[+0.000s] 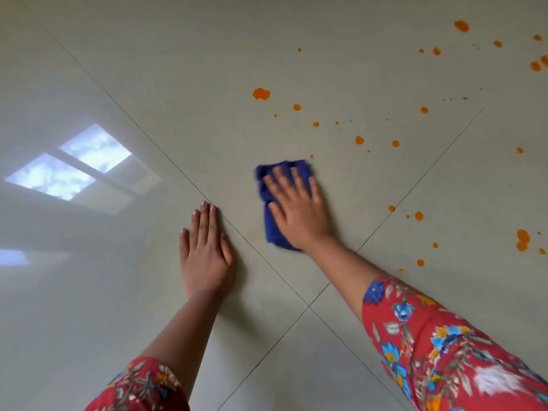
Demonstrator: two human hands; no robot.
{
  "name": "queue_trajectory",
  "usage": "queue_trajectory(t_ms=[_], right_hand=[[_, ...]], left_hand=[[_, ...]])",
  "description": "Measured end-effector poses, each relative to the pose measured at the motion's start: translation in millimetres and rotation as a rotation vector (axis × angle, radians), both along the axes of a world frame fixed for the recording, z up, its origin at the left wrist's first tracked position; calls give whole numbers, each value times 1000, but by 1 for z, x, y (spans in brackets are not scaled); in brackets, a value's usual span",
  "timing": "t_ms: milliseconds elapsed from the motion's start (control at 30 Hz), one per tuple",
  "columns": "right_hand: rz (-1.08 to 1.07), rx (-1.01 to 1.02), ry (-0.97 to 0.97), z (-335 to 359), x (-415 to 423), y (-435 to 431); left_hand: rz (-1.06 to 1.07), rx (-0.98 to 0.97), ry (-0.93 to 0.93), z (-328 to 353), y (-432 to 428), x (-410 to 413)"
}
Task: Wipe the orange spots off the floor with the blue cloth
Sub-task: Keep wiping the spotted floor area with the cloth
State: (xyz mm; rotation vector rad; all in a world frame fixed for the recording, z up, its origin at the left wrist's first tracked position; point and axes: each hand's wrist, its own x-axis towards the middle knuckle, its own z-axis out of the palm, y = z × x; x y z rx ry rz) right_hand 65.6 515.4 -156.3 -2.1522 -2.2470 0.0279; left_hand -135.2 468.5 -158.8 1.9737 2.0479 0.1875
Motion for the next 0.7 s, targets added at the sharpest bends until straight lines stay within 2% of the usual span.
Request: queue_trajectory(t_ms=[67, 100, 133, 200, 267, 300, 367, 400, 433, 467, 533, 567, 600, 633, 700], right_hand=[[-229, 48, 53, 0, 4, -26], [-240, 40, 71, 1, -5, -50], [-160, 16, 74, 2, -22, -71], [163, -96, 95, 4, -53, -89], [356, -88, 58, 5, -53, -49], [314, -84, 37, 6, -46, -25], [-34, -61, 36, 8, -20, 8], [-205, -38, 46, 8, -14, 4], [-250, -30, 72, 6, -16, -12], [-140, -46, 61, 5, -19, -41], [304, -128, 25, 6, -14, -113], [434, -172, 19, 10, 6, -127], [476, -152, -15, 8, 28, -122], [410, -114, -74, 5, 45, -108], [38, -68, -75, 4, 61, -63]], left_hand=[[-5, -4, -3, -1, -1, 0], [-1, 0, -4, -1, -2, 0], [5, -1, -8, -1, -1, 0], [3, -12, -14, -2, 0, 1], [2, -7, -24, -1, 0, 1], [-1, -8, -30, 0, 0, 0], [-20, -14, -26, 1, -1, -1], [-31, -13, -21, 1, -1, -1], [-30, -10, -20, 1, -1, -2], [-26, -7, -25, 1, -1, -2], [-63, -6, -22, 3, -2, -2], [-112, -4, -18, 5, -4, -1], [-163, 5, -18, 6, -3, 0], [-201, 15, -21, 7, -3, 0], [-244, 23, -6, 7, -5, 1]])
